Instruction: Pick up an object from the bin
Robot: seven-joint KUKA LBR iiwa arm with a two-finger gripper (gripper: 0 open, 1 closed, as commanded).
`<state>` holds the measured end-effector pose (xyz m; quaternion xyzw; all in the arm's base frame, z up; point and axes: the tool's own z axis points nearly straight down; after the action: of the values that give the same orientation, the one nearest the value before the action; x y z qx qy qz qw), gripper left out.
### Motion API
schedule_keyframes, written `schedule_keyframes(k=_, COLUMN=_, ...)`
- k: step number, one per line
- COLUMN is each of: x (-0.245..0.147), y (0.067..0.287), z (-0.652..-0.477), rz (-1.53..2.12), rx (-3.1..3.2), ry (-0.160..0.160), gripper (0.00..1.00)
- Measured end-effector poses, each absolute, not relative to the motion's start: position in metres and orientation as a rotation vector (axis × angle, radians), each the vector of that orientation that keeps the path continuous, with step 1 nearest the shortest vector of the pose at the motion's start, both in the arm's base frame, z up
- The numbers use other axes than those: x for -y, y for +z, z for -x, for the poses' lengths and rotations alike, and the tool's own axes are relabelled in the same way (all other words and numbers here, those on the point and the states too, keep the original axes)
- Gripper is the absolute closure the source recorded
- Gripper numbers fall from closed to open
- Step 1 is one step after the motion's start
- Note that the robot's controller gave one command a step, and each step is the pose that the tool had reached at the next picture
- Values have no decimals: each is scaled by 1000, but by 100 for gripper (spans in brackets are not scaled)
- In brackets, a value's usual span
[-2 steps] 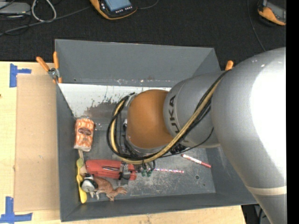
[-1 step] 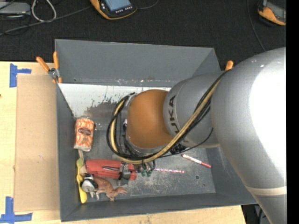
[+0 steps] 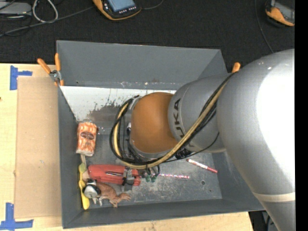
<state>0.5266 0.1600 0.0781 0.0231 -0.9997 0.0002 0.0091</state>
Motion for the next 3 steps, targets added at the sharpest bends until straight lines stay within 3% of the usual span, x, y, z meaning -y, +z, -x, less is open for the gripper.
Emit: schedule_keyframes(k=3, x=-160, y=78, z=-527, rz=-69, rx=3122, ry=0, gripper=100)
